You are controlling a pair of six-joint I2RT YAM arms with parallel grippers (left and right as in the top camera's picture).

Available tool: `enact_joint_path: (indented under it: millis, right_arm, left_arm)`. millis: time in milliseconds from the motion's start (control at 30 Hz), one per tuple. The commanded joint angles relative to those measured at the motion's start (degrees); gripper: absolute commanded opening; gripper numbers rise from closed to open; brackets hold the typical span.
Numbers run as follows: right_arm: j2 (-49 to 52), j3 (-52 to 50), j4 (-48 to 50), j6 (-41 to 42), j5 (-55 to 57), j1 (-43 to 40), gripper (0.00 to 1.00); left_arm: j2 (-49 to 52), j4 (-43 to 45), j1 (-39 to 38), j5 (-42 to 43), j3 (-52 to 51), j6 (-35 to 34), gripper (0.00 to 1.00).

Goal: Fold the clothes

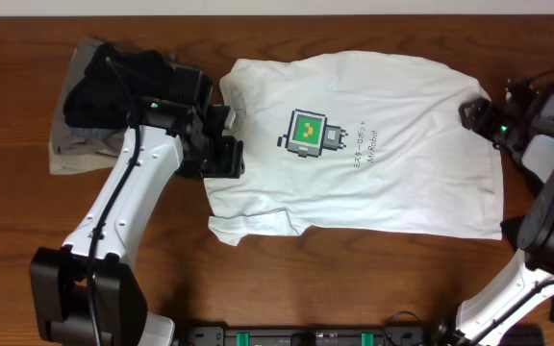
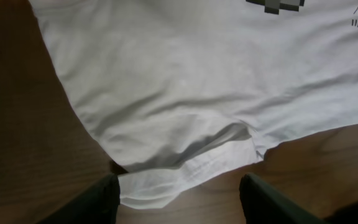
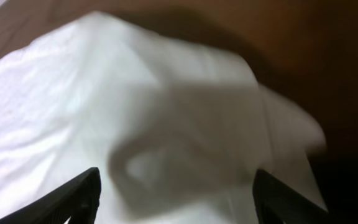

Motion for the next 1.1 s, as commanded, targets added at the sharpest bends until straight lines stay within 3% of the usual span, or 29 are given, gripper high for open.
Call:
enact_joint_path:
  millis: [0, 133, 400, 567, 700, 867, 1067]
  right_arm:
    - [-1.5, 0.1, -2.4, 1.6, -9.9, -2.8, 0.75]
    - [-5.5, 0.1, -6.1, 0.1, -16.2, -5.0, 0.74]
    - [-23.7, 0.1, -18.6, -0.5, -10.4, -8.3, 0.78]
    - [-32.9, 0.1, -31.2, 2.0, -2.6, -8.2, 0.81]
    - [-34.7, 0.1, -40.9, 2.2, 0.7, -7.9, 0.82]
    - [-33.3, 0.0, -51.2, 2.2, 1.8, -7.1, 0.75]
    - [-32.4, -0.1, -58.5, 0.3, 7.6, -5.1, 0.68]
  left_arm:
    - [0.2, 0.0, 0.1, -0.2, 0.5, -0.1, 0.65]
    - [-0.1, -1.0, 0.3, -0.2, 0.5, 0.1, 0.65]
    - [-5.8, -5.0, 2.6, -3.9, 1.2, -0.1, 0.65]
    - [-6.4, -9.8, 2.9, -4.1, 0.2, -5.2, 0.78]
    - [-5.2, -10.0, 2.9, -4.0, -5.0, -5.7, 0.82]
    - [-2.9, -7.2, 2.9, 1.9, -11.6, -5.7, 0.84]
    - [-1.0, -5.9, 2.9, 2.5, -18.3, -7.4, 0.83]
